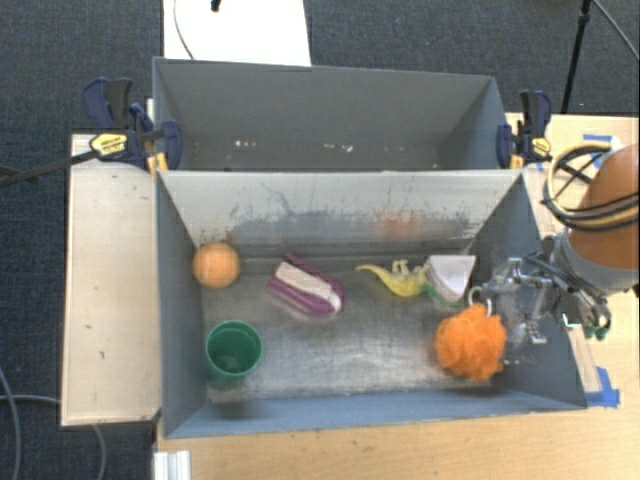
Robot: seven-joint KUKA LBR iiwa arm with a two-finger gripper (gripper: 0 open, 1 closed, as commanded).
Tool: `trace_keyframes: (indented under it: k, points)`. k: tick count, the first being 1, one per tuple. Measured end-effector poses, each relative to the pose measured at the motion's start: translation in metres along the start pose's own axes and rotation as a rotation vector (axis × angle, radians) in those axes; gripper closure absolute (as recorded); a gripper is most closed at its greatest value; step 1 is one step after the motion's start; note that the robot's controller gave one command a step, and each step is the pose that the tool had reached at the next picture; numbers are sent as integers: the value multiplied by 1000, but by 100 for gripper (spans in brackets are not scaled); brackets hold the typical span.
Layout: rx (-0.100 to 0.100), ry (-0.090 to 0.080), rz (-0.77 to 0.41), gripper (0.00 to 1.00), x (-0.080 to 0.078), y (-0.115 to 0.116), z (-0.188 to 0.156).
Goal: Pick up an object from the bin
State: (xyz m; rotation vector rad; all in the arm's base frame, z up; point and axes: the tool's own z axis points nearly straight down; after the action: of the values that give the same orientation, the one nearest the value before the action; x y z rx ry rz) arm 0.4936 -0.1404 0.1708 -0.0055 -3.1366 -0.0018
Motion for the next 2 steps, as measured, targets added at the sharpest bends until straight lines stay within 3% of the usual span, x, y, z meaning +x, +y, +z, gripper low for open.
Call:
trace_keyframes:
  k: [1,2]
  points:
    - [2,-8,-5,0,-2,0,-4]
    - [2,-12,66,0,-7,8,53]
